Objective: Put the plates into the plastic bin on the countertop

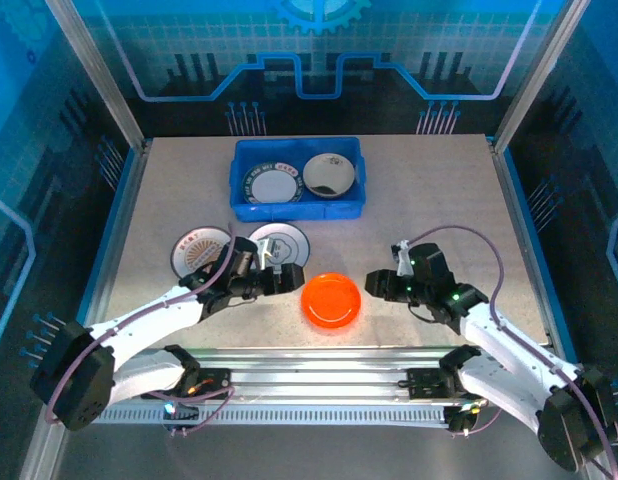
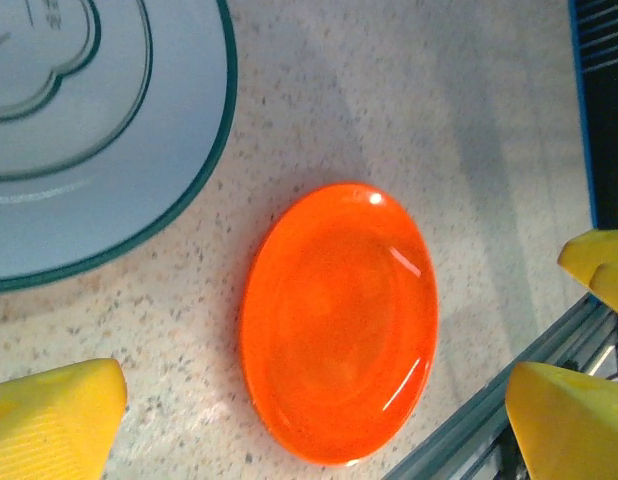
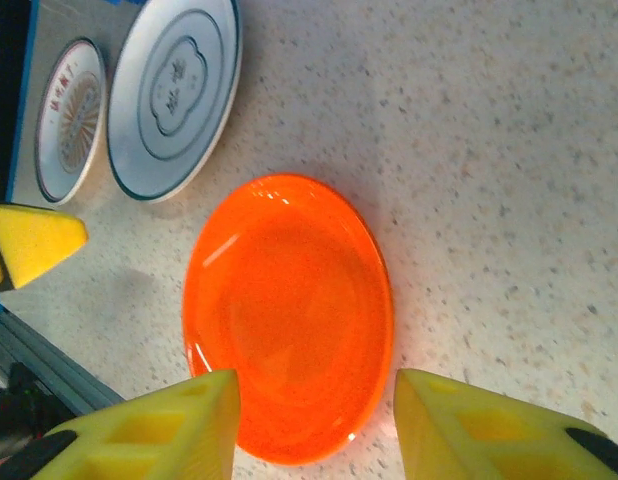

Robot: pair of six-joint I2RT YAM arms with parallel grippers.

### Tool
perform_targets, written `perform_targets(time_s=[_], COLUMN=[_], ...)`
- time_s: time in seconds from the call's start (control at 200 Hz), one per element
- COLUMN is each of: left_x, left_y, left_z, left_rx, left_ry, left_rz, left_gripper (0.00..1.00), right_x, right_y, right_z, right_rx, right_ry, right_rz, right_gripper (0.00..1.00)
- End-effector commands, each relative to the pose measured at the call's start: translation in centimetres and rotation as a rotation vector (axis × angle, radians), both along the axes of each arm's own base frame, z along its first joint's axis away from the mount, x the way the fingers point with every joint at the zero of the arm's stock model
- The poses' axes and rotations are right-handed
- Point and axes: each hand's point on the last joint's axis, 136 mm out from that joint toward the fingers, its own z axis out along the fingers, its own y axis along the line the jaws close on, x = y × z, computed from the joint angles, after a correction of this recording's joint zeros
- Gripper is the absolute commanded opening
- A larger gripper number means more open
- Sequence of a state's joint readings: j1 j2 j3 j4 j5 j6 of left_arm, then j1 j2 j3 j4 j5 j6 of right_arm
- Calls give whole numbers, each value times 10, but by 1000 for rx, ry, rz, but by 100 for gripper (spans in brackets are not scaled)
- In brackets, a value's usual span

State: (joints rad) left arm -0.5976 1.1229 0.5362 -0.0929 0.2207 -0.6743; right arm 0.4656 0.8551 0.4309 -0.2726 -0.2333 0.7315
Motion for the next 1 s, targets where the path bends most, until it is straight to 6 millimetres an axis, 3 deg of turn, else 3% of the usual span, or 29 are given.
perform_targets(time_s=[0.0,0.205,0.71,0.996], left_x=[-14,-29,-24,-22], left_y=[0,-3,-7,-12], left_z=[-2,-19,-31,-36], left_rx=[35,43,37,25], left_ry=[5,48,57,68], left_rz=[-47,-70,-61,-67], left_gripper=[98,95,91,90], right_x=[-15,-16,-3,1], right_y=[-6,-2,19,31], right_z=[-20,-34,-53,-60], right_rx=[-10,19,51,75], right_ry=[87,123,188,222], right_rz=[-25,-36,14,46], right_gripper=[49,43,41,34])
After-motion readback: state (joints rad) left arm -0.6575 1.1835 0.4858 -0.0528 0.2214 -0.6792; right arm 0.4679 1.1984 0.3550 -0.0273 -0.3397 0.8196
